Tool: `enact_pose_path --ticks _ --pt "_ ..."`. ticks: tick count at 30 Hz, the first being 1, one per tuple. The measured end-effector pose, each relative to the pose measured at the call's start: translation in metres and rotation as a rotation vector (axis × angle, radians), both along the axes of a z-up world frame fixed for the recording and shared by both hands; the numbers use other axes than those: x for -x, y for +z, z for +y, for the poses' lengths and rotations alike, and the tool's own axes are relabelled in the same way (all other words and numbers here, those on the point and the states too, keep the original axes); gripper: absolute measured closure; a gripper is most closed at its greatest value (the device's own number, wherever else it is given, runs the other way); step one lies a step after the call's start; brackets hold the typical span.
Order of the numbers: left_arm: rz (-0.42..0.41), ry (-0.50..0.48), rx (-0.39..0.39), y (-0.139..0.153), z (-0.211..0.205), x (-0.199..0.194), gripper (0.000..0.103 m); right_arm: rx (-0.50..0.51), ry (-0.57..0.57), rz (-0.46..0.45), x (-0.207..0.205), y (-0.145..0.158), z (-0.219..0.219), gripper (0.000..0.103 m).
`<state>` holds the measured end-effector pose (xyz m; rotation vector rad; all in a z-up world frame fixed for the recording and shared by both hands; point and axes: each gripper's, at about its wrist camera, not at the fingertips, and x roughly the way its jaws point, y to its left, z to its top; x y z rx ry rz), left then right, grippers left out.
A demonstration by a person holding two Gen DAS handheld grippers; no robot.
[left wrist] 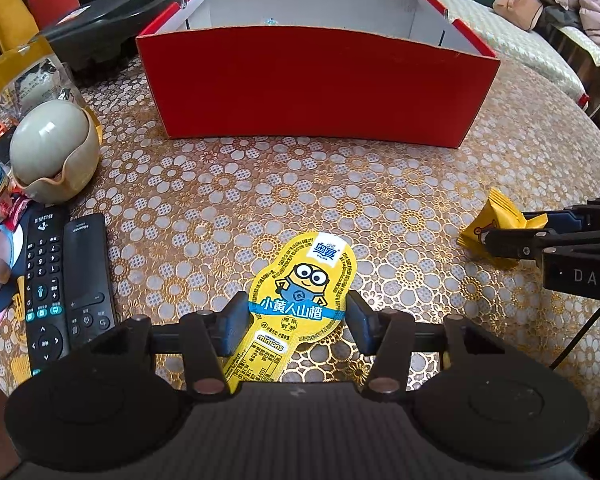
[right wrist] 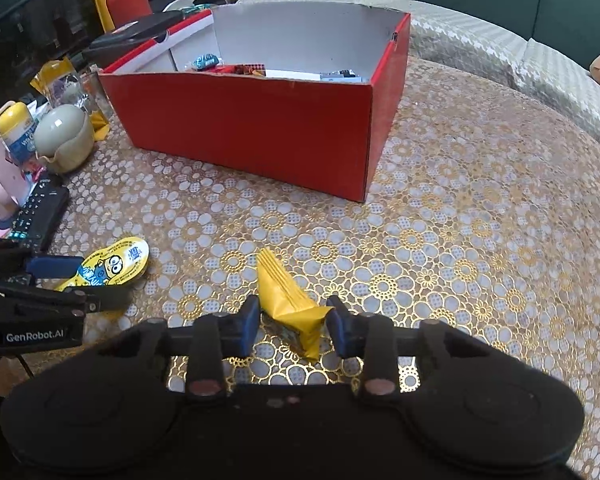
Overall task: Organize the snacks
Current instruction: 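Grasp the yellow Minion packet with the left gripper while the right grasps the yellow candy, then lift both yellow snacks and carry them over the red box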
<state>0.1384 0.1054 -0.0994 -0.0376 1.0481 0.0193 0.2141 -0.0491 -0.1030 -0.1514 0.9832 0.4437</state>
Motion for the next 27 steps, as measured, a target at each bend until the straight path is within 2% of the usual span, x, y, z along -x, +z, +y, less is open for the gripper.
enact_pose_path --ticks 10,14,27 --pt "-0.017 0.006 0.014 0.009 -0.005 0.01 0.052 -0.036 -0.031 -0.003 0.008 0.008 -0.015 0.071" --pt "-0.037 0.008 0.018 0.019 -0.007 0.013 0.052 -0.066 -0.034 -0.017 0.01 0.02 -0.02 0.071" --pt "-0.173 0.021 0.001 0.08 -0.01 -0.006 0.052 -0.147 0.006 -0.124 -0.006 0.081 -0.019 0.071"
